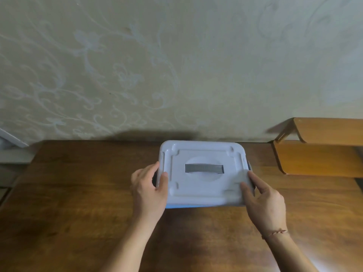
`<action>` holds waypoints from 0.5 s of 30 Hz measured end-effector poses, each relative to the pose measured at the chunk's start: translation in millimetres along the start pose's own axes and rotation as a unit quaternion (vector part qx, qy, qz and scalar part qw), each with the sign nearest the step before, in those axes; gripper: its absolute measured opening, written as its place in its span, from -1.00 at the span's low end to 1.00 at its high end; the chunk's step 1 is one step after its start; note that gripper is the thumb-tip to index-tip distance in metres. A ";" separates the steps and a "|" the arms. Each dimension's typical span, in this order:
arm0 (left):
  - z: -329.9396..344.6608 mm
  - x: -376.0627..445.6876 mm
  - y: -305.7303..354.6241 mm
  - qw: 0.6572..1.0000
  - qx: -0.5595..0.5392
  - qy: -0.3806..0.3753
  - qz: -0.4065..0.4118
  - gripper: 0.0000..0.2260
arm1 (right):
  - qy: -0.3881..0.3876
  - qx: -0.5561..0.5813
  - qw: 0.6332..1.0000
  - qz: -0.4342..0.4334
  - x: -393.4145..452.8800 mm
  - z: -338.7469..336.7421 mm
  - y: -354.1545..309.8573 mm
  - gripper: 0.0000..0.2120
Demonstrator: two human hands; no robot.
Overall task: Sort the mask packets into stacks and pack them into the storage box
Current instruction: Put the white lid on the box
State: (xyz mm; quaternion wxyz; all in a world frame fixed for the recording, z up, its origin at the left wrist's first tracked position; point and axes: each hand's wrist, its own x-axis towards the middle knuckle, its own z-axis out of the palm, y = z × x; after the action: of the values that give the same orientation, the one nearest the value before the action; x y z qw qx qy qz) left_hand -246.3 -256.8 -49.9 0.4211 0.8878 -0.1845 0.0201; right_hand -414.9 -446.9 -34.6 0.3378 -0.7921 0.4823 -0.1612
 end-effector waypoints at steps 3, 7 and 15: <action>2.8 0.0 -3.2 1.000 -0.004 0.022 -0.009 -0.77 | -0.006 -0.027 1.000 -0.007 2.9 3.2 2.4 -0.60; 2.9 -4.6 3.0 0.998 -0.029 0.006 -0.052 -0.81 | -0.005 -0.041 0.999 -0.017 4.6 3.3 4.9 -0.62; 6.3 8.7 3.1 0.998 0.039 -0.012 -0.053 -0.90 | 0.058 -0.064 0.994 -0.072 20.3 7.1 5.9 -0.82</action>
State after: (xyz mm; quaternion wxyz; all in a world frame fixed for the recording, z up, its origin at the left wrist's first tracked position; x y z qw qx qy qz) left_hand -240.0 -266.0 -50.0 0.3847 0.9122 -0.1413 -0.0062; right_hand -404.9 -463.7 -45.3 0.2453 -0.8339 0.4522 -0.1997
